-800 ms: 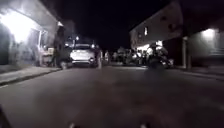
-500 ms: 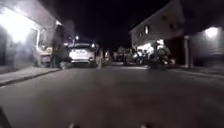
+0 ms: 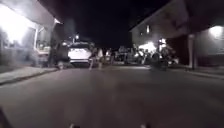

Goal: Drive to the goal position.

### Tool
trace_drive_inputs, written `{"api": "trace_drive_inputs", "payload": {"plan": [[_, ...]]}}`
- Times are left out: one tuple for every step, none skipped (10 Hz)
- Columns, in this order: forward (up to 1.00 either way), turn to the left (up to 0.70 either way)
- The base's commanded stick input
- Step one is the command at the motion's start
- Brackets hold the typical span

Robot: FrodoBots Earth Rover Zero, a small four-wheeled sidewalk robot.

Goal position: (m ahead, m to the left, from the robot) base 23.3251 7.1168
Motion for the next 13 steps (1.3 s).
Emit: {"api": "trace_drive_inputs", "payload": {"plan": [[0.7, 0.0], [0.7, 0.0], [0.7, 0.0], [0.62, 0.0], [0.06, 0.0], [0.7, 0.0], [0.7, 0.0], [0.7, 0.0], [0.7, 0.0], [0.7, 0.0], [0.7, 0.0], [0.7, 0.0], [0.7, 0.0]]}}
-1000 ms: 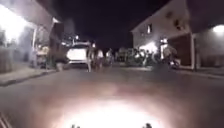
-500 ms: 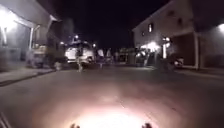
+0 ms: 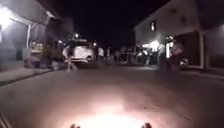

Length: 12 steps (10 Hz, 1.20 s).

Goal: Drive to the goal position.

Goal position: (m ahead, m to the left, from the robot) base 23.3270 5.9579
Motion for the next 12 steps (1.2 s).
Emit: {"api": "trace_drive_inputs", "payload": {"plan": [[0.81, 0.0], [0.85, 0.0], [0.85, 0.0], [0.85, 0.0], [0.85, 0.0], [0.85, 0.0], [0.85, 0.0], [0.85, 0.0], [0.85, 0.0], [0.85, 0.0], [0.85, 0.0], [0.85, 0.0]]}}
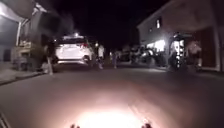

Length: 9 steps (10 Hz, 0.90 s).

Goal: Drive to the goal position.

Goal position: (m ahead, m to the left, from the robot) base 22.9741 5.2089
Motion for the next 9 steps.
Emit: {"api": "trace_drive_inputs", "payload": {"plan": [[0.85, 0.0], [0.85, 0.0], [0.85, 0.0], [0.85, 0.0], [0.85, 0.0], [0.85, 0.0], [0.85, 0.0], [0.85, 0.0], [0.85, 0.0]]}}
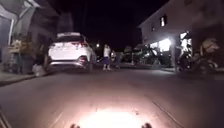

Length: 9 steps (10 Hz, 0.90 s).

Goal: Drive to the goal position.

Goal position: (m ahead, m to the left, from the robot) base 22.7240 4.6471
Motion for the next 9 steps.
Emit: {"api": "trace_drive_inputs", "payload": {"plan": [[0.85, 0.0], [0.85, 0.0], [0.85, 0.0], [0.85, 0.0], [0.85, 0.0], [0.85, 0.0], [0.85, 0.0], [0.85, 0.0], [0.85, 0.0]]}}
